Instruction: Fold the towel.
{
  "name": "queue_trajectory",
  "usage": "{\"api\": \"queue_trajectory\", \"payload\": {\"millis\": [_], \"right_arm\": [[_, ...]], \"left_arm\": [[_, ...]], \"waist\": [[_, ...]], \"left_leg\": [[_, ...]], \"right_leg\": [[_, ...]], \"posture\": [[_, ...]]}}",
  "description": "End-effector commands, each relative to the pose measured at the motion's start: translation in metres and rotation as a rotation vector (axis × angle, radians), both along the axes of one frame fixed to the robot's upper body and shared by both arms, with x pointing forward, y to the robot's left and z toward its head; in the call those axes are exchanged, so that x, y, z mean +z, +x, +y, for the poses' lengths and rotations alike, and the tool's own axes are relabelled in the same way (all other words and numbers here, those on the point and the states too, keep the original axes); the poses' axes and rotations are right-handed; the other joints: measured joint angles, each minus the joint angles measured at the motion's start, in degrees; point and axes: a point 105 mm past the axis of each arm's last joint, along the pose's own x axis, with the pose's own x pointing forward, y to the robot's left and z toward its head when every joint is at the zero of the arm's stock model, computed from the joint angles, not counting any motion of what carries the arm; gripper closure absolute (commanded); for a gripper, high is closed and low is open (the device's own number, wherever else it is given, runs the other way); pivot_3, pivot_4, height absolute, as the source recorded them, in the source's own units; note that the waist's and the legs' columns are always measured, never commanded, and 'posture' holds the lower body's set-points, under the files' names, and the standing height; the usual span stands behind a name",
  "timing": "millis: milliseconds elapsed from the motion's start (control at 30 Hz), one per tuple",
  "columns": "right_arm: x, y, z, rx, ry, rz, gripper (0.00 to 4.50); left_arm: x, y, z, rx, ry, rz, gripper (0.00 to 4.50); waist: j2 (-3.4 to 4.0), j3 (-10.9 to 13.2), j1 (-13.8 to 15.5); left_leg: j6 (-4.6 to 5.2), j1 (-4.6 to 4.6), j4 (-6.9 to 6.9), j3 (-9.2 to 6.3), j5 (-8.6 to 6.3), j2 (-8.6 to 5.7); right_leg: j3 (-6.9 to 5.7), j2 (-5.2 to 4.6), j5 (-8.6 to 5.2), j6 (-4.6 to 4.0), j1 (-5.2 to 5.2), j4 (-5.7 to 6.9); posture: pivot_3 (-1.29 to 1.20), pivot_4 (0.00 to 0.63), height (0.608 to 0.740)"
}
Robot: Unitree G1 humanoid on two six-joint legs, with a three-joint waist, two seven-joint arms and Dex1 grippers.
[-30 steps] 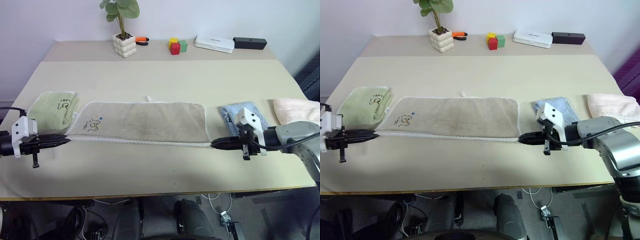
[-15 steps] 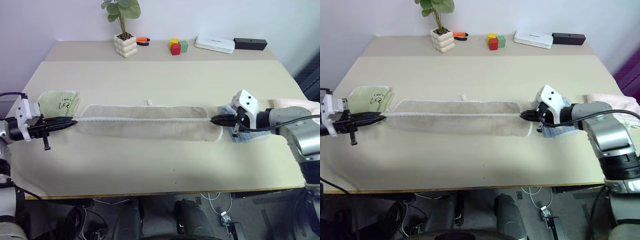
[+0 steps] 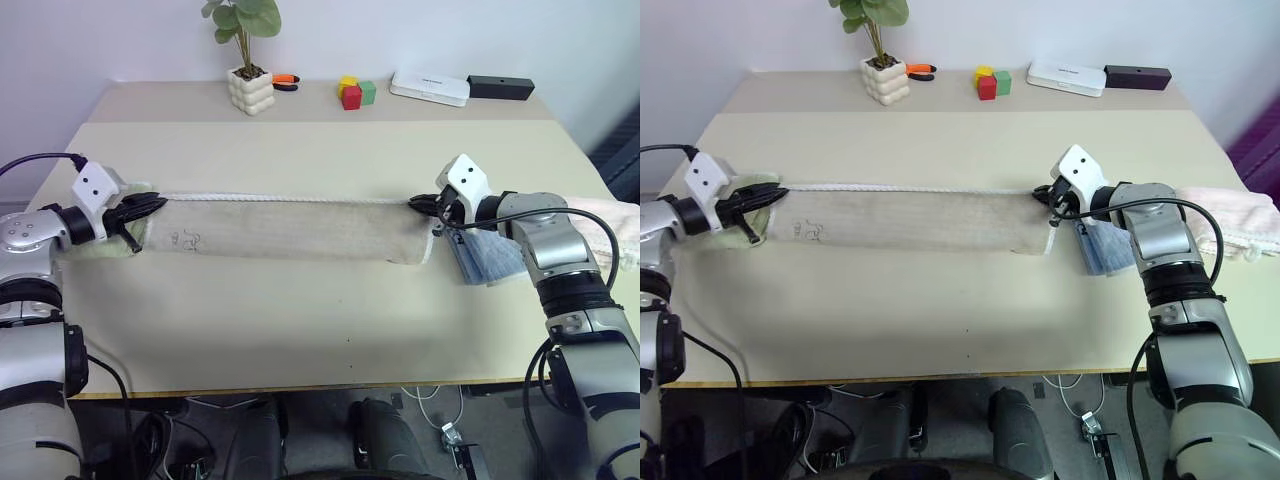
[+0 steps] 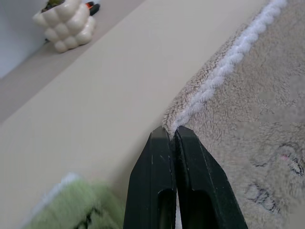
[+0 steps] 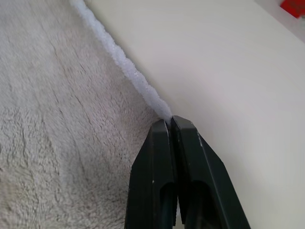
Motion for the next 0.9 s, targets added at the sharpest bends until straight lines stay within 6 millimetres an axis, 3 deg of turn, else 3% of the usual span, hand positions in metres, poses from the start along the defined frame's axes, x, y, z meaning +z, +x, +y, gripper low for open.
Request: {"api": "queue_trajectory", "payload": {"millis": [33, 367, 533, 567, 633, 833, 900], "right_arm": [[0.01, 0.006, 0.003, -0.003, -0.007, -0.057, 4.44], [-0.002, 0.005, 0.006, -0.004, -0.025, -0.043, 4.44], [-0.003, 0.006, 0.007, -0.008, -0.017, -0.041, 4.44], [-0.002, 0.006, 0.008, -0.005, -0.016, -0.041, 3.92], [-0.002, 0.005, 0.008, -0.008, -0.009, -0.042, 3.17], [0.011, 0.013, -0.002, -0.082, -0.006, -0.112, 0.14], [0.019, 0.015, -0.003, -0.095, 0.017, -0.141, 0.04]], "left_arm": [[0.011, 0.009, -0.002, 0.035, 0.024, -0.044, 4.5], [-0.013, 0.009, -0.007, 0.031, 0.063, 0.047, 4.5], [-0.023, 0.005, -0.01, 0.007, -0.046, 0.15, 4.5], [-0.021, 0.008, -0.009, 0.027, -0.036, 0.121, 3.88], [-0.015, 0.011, -0.009, 0.045, -0.037, 0.075, 3.08], [0.019, 0.019, -0.008, 0.079, -0.034, -0.094, 0.1], [0.034, 0.022, -0.006, 0.101, -0.102, -0.143, 0.02]], "waist": [[0.0, 0.0, 0.0], [0.01, 0.0, 0.0], [0.01, 0.0, 0.0], [0.01, 0.0, -0.1], [0.01, 0.0, -0.1], [0.01, 0.0, 0.0], [0.01, 0.0, 0.0]], "left_leg": [[0.0, 0.0, 0.0, 0.0, 0.0, 0.0], [0.0, 0.01, -0.01, 0.01, 0.0, 0.0], [-0.01, 0.0, -0.01, 0.01, 0.0, 0.0], [-0.01, 0.0, -0.01, 0.01, 0.0, 0.0], [0.0, 0.0, -0.01, 0.0, 0.0, 0.0], [0.0, 0.0, 0.0, 0.01, 0.0, 0.0], [-0.01, 0.0, 0.0, 0.0, 0.0, 0.0]], "right_leg": [[0.0, 0.0, 0.0, 0.0, 0.0, 0.0], [0.0, 0.0, 0.0, 0.0, 0.0, 0.01], [0.0, 0.0, 0.0, 0.0, 0.0, 0.02], [0.0, 0.0, 0.0, 0.0, 0.0, 0.02], [0.0, 0.0, 0.0, 0.0, 0.0, 0.01], [0.0, -0.01, 0.0, 0.0, 0.0, 0.02], [0.0, -0.01, 0.0, 0.0, 0.0, 0.02]], "posture": [[0.0, 0.15, 0.735], [0.0, 0.15, 0.735], [0.0, 0.15, 0.735], [0.0, 0.15, 0.735], [0.0, 0.15, 0.735], [0.0, 0.15, 0.735], [0.0, 0.15, 0.735]]}}
